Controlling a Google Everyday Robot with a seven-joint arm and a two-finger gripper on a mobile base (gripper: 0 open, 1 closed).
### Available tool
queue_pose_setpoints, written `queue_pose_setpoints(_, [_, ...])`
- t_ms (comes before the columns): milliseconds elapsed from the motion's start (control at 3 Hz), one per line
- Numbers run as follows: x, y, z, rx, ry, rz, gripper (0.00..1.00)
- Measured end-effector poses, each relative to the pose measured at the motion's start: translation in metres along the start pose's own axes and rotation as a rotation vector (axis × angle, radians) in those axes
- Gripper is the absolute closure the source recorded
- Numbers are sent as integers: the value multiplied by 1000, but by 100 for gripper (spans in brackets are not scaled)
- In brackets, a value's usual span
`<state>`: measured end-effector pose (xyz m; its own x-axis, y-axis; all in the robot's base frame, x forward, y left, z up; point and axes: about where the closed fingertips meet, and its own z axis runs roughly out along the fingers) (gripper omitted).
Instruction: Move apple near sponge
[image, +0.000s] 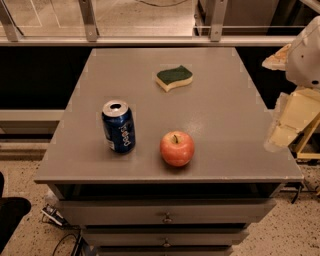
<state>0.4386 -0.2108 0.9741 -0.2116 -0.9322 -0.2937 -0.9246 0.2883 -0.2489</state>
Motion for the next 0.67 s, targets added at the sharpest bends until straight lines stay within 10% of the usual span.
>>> queue_pose_setpoints(667, [-12, 17, 35, -35, -322, 76, 0])
